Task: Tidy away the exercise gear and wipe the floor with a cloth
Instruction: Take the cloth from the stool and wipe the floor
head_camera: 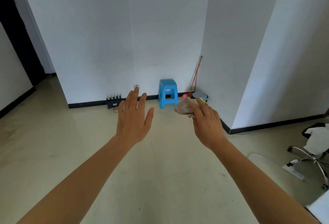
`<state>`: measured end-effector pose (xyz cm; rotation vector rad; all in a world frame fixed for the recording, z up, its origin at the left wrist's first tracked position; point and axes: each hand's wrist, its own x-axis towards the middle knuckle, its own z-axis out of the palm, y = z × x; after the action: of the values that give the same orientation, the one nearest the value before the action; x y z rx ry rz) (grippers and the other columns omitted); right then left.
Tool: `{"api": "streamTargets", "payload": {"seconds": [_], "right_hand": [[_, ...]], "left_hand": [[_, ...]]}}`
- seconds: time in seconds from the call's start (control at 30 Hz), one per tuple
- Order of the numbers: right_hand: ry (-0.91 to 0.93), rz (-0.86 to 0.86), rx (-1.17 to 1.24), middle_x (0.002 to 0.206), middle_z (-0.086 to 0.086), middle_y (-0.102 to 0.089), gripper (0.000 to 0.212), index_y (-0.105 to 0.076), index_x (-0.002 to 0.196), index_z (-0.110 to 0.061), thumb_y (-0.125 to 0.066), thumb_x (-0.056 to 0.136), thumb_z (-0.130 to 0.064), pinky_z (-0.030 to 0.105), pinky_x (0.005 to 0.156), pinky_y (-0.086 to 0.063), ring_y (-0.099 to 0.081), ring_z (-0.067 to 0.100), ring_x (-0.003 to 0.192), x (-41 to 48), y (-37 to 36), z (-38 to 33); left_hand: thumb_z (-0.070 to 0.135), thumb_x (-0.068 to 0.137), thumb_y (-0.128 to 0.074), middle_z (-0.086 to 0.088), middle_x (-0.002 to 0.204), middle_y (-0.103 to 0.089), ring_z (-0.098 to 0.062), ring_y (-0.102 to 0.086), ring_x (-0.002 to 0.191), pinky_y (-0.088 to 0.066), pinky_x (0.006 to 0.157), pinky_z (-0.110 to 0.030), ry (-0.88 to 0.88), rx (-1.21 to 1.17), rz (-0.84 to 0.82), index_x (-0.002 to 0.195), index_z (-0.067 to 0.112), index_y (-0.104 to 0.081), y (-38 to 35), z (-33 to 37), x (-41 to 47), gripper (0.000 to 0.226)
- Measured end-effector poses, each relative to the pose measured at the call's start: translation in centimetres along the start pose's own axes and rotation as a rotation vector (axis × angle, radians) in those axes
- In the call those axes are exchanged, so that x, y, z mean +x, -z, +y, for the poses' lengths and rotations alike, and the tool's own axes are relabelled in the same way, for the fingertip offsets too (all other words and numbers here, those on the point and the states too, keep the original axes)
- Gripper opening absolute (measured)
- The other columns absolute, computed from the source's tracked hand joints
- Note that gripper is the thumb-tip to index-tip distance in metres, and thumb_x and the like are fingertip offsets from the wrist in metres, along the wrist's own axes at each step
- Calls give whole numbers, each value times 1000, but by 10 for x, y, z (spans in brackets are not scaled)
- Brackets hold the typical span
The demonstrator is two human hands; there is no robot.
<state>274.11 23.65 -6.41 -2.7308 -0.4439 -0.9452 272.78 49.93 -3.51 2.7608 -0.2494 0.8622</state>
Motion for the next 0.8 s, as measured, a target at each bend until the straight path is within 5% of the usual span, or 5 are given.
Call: {"api": "streamTargets", "payload": {"seconds": [0.53,0.8], "right_hand": [[-40,-40,-71,135,17,-61,58,-64,131,-9,-79,76,1,48,90,-54,-64,36,113,376,-323,270],[9,-94,14,129,15,-65,45,-59,137,-10,-65,93,-5,47,88,-56,-65,35,109,594,-481,335]], "left_hand": [[51,101,-16,-12,161,-24,-30,-29,146,-33,112,-55,-168,65,-137,148,11,-38,-346,-80,445,66],[47,100,-26,-13,159,-27,-31,-30,145,-32,112,-55,-117,45,-69,147,11,-39,-473,-180,637,60]]}}
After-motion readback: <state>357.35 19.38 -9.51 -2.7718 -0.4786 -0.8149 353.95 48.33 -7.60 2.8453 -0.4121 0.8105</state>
